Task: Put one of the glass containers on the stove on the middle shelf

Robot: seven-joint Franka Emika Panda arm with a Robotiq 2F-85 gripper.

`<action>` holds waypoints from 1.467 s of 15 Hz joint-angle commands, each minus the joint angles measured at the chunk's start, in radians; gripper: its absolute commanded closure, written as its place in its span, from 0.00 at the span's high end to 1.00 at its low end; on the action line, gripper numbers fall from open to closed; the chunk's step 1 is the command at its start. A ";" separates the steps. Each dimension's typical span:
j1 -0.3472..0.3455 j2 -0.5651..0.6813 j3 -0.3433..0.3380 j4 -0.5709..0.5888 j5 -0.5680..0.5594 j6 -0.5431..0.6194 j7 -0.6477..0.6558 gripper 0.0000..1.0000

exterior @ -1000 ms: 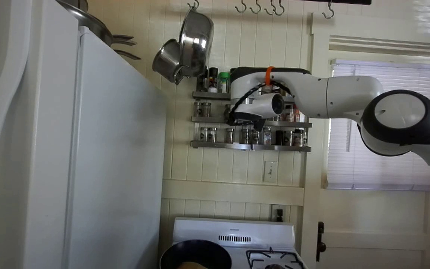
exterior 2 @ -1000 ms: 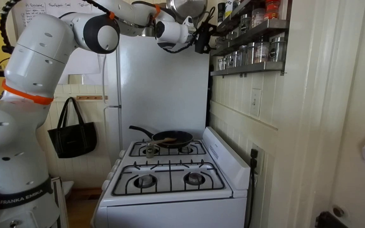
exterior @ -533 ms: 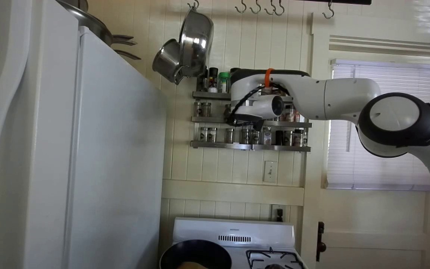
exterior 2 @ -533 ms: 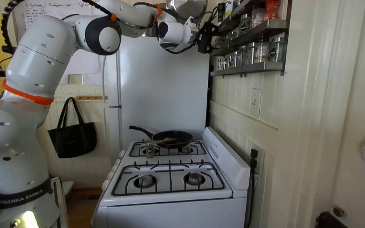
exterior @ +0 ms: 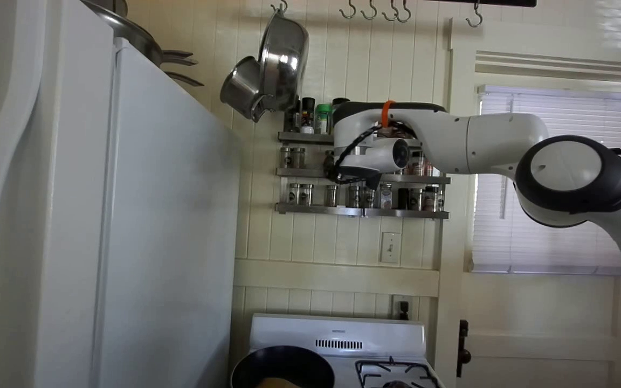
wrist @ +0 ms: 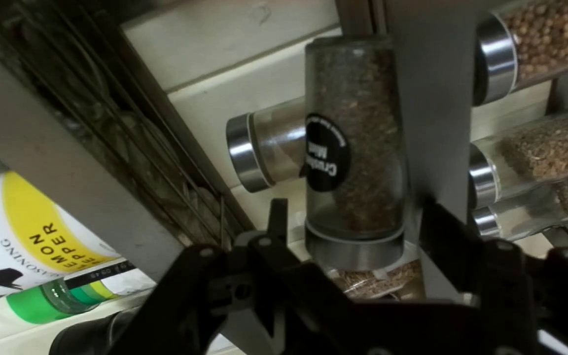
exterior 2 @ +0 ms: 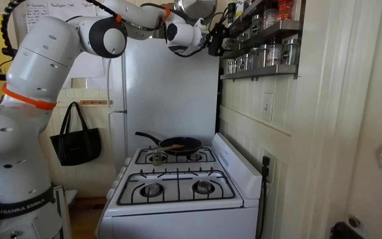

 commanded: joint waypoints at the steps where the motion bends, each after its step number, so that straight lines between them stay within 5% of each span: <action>1: 0.017 0.004 -0.034 0.009 -0.001 -0.025 -0.033 0.47; 2: 0.021 0.005 -0.038 0.009 -0.003 -0.026 -0.033 0.38; 4: 0.027 0.001 -0.049 0.007 -0.004 -0.027 -0.030 0.39; 6: 0.031 -0.003 -0.057 0.005 -0.003 -0.025 -0.031 0.28; 22: 0.042 0.033 -0.066 0.141 -0.022 0.013 0.029 0.28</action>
